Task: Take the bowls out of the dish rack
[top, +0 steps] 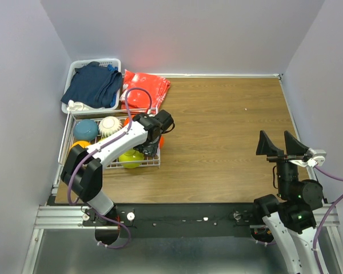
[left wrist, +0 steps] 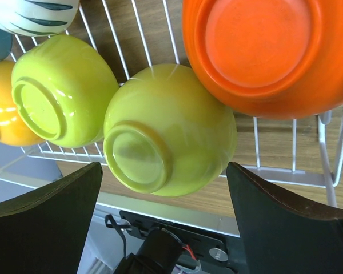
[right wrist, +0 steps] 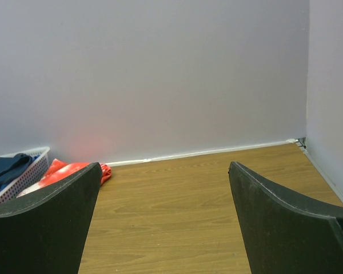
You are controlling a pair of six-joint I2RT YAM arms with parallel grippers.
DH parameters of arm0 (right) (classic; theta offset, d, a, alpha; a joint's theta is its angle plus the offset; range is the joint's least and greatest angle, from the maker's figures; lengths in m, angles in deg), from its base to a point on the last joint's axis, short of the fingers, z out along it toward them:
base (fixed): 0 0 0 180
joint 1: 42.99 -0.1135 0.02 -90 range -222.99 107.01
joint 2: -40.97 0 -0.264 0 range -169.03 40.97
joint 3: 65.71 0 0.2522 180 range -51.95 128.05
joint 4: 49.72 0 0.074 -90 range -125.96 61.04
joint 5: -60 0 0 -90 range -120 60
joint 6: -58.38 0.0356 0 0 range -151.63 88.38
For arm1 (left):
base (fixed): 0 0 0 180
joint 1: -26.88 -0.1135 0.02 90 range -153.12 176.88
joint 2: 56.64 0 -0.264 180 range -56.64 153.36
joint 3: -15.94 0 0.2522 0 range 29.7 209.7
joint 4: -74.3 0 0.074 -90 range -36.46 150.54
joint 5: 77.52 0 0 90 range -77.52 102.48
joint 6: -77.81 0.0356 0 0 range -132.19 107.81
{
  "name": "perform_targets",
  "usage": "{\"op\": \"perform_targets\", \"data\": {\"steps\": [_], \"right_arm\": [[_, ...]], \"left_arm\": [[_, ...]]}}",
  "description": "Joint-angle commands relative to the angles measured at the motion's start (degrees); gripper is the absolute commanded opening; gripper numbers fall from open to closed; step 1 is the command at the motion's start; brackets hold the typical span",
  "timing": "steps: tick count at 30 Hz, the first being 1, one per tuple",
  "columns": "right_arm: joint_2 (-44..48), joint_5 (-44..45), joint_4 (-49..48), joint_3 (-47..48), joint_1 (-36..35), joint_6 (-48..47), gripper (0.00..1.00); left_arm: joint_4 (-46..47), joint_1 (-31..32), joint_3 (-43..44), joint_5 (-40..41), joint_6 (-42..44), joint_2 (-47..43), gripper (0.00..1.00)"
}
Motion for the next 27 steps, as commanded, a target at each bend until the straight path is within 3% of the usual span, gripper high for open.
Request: {"op": "perform_targets", "data": {"steps": [1,13,27], "right_arm": [[1.9,0.8,0.2,-0.4,-0.5,0.4,1.00],[1.9,0.8,0.2,-0.1,-0.5,0.5,1.00],[1.9,1.1,1.9,0.1,-0.4,0.5,1.00]], "left_arm": [[-0.5,1.8,0.3,-0.7,-0.3,2.8,0.99],[2.7,2.5,-0.9,0.8,2.1,3.6,0.99],[8.6,-2.6,-4.8,0.5,2.4,0.0,0.99]]}}
